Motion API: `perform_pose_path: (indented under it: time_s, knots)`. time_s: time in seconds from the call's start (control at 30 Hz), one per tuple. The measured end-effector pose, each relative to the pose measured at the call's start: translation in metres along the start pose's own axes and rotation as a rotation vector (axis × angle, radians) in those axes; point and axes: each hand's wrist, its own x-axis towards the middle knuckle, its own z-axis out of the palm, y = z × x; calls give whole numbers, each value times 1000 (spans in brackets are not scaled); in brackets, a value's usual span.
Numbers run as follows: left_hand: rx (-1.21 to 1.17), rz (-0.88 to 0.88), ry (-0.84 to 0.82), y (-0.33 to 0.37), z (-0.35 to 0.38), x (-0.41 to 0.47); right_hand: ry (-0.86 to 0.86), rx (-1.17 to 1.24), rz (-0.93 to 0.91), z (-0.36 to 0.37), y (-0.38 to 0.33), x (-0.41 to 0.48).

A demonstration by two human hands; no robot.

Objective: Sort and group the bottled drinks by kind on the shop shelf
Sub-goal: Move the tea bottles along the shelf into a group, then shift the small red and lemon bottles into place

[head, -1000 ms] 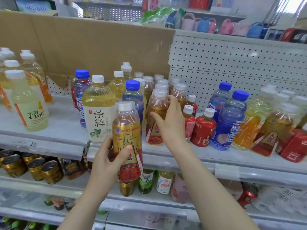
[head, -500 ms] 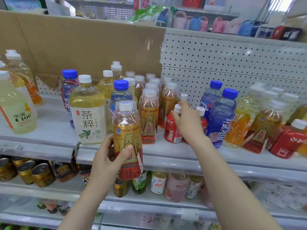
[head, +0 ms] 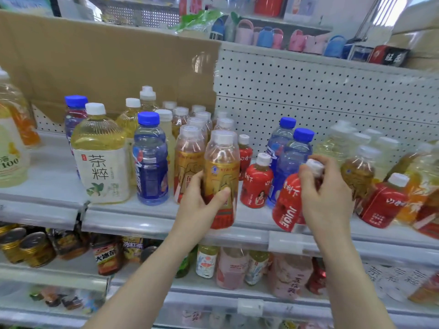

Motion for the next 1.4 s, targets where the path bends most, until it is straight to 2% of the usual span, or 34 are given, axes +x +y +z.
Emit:
perform_pose_path:
  time_s: [0.23, 0.33, 0.37, 0.43, 0.5, 0.57, 0.63, 0.67, 0.73, 0.83, 0.93, 1.03, 1.1, 1.3, 1.4]
  knots:
    - [168, -72, 34, -23, 45, 54, -19, 45, 52, -18, 24, 13]
    - [233, -86, -11, -22, 45, 59, -60, 81, 63, -17, 28, 16]
    - [276, -72, -3, -20, 45, 57, -74, 99, 65, -16, 28, 17]
    - [375, 20, 120, -12, 47, 41, -93, 148, 68, -15, 26, 17]
    - [343, 209, 243, -3, 52, 14, -121, 237, 75, -12, 23, 17]
    - [269, 250, 114, 6, 57, -13, -168, 335, 84, -7, 15, 16]
    - [223, 107, -135, 15, 63, -31, -237, 430, 99, 3, 7, 14]
    - [198, 28, -202, 17, 65, -34, -283, 470, 115, 8, 1, 12]
    - [158, -48, -185, 14, 64, -37, -376, 487, 127, 21, -7, 9]
    - [54, -95, -90, 2, 51, -42, -432, 354, 51, 36, -12, 12]
    - [12, -149, -14, -7, 33, -50, -380, -11, -131, 49, -12, 25]
    - [25, -185, 55, -12, 15, -55, -483, -404, -234, 69, -8, 36]
    - [15, -201, 89, -14, 7, -58, -487, -608, -283, 77, -8, 39]
    - [-23, -210, 128, -16, -3, -60, -436, -678, -260, 75, -10, 44]
    - [-44, -207, 130, -19, -3, -59, -458, -504, -248, 69, -10, 44]
